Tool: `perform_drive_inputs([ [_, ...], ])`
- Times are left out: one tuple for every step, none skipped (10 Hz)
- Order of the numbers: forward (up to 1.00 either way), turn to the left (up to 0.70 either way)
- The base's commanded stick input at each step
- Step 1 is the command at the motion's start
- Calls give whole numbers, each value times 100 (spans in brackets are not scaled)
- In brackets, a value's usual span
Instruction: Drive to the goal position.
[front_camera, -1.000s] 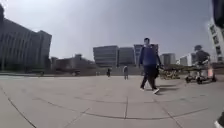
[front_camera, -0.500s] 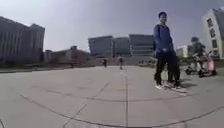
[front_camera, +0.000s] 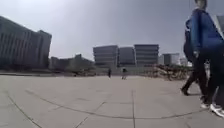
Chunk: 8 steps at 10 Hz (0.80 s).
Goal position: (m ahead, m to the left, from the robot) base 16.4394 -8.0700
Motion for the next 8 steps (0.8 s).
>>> perform_drive_inputs([
  [85,0],
  [85,0],
  [85,0],
  [85,0],
  [85,0],
  [85,0],
  [85,0],
  [85,0],
])
